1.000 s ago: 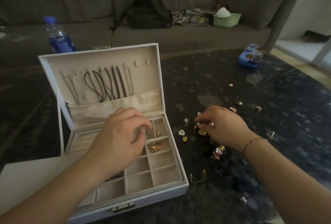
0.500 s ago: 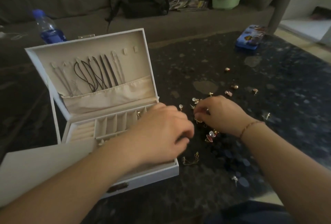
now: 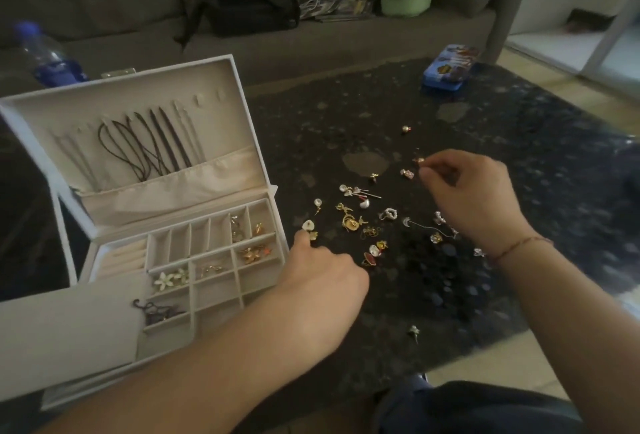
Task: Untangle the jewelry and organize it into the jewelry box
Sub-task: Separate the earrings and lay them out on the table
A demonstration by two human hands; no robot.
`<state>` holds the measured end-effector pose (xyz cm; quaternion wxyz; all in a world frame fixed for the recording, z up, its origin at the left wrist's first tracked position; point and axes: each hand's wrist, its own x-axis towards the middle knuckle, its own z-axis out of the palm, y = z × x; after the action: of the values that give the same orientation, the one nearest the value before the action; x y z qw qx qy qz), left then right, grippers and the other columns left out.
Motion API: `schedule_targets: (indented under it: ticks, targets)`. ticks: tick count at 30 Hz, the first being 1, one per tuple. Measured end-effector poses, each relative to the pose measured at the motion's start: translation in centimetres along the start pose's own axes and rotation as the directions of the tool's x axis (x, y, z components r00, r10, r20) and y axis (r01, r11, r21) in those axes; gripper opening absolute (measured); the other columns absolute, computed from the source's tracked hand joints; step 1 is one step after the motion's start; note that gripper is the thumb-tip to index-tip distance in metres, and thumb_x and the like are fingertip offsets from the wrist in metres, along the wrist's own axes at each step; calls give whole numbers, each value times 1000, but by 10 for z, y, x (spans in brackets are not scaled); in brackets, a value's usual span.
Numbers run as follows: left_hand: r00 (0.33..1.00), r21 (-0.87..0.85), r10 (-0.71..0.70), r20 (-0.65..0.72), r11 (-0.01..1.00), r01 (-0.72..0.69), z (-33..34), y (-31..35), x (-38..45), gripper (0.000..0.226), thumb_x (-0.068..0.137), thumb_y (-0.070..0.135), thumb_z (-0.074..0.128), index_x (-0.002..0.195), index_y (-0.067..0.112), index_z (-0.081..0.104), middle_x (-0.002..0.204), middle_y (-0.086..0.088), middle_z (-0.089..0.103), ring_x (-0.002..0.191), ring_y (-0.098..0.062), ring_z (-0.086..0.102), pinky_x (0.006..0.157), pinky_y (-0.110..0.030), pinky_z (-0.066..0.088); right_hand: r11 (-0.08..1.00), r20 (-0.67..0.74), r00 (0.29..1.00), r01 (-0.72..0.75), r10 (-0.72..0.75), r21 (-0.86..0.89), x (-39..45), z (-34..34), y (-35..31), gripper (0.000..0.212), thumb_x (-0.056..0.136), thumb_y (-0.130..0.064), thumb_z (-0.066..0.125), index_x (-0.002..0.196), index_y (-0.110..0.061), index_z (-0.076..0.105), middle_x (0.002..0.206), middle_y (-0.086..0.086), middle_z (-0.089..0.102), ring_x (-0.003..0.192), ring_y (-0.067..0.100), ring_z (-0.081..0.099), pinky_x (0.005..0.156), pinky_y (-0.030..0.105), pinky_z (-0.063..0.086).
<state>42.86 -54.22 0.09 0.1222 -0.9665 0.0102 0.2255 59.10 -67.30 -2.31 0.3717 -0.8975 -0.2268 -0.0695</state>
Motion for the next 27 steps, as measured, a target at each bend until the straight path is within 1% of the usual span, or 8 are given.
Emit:
schedule_targets:
  ticks: [2,4,9,12,16,20,24,27]
  targets:
    - [999,-14,0,-36,1000,-1,7,3,-3,15,90,16,65,104,18,63,90,-4,55,108,-29,59,109,-54,24,1000,17,1000,2,-2,-6,-3,-4,8,6,89,-31,66,91,-35,69,83,-14,67,79,7,61,74,25,46]
    - [997,-36,-3,-83,999,0,16,8,-6,13,92,16,62,104,17,63,102,-5,63,109,-29,57,109,-52,24,999,144,988,51,-49,-12,-7,-9,11,13,86,-29,69,86,-41,66,82,-19,65,80,0,60,78,27,50]
    - [983,-29,-28,-182,999,23,34,23,-11,27,98,17,50,123,9,57,122,-11,60,119,-33,49,110,-53,19,919,498,807,391,-317,-47,-21,-3,-3,18,84,-34,72,98,-44,68,101,-23,62,100,-1,53,93,27,46]
    - [984,6,-34,-172,999,35,33,26,-12,34,99,20,51,130,6,53,128,-15,57,126,-35,44,113,-57,14,884,576,733,467,-363,-37,-25,5,-10,21,83,-45,69,104,-43,67,105,-23,58,102,-3,46,89,21,44]
    - [970,-45,-68,-231,997,60,28,25,-10,31,98,27,50,125,11,56,124,-9,58,118,-32,46,104,-50,26,854,638,691,511,-340,-99,-26,17,-10,15,87,-45,66,101,-42,66,104,-23,55,98,-3,41,86,23,46]
    - [928,-145,-138,-346,985,92,24,24,-4,36,100,38,46,126,17,56,124,-5,57,117,-28,48,99,-45,33,899,585,773,407,-245,-161,-16,-2,-2,9,87,-34,69,93,-40,68,88,-22,55,86,-3,44,86,22,43]
    - [897,-242,-229,-377,960,143,20,24,13,36,100,36,49,131,17,53,127,-3,57,119,-26,50,97,-41,40,990,333,936,136,-114,-44,-10,-27,21,23,82,-23,77,77,-43,66,75,-21,64,78,-3,59,79,25,47]
    - [895,-280,-273,-353,943,177,20,23,24,31,100,30,53,128,18,56,125,-3,58,116,-25,53,94,-39,43,989,262,964,81,-46,-123,-12,-26,33,20,85,-23,73,83,-42,66,76,-23,62,79,3,57,77,27,45]
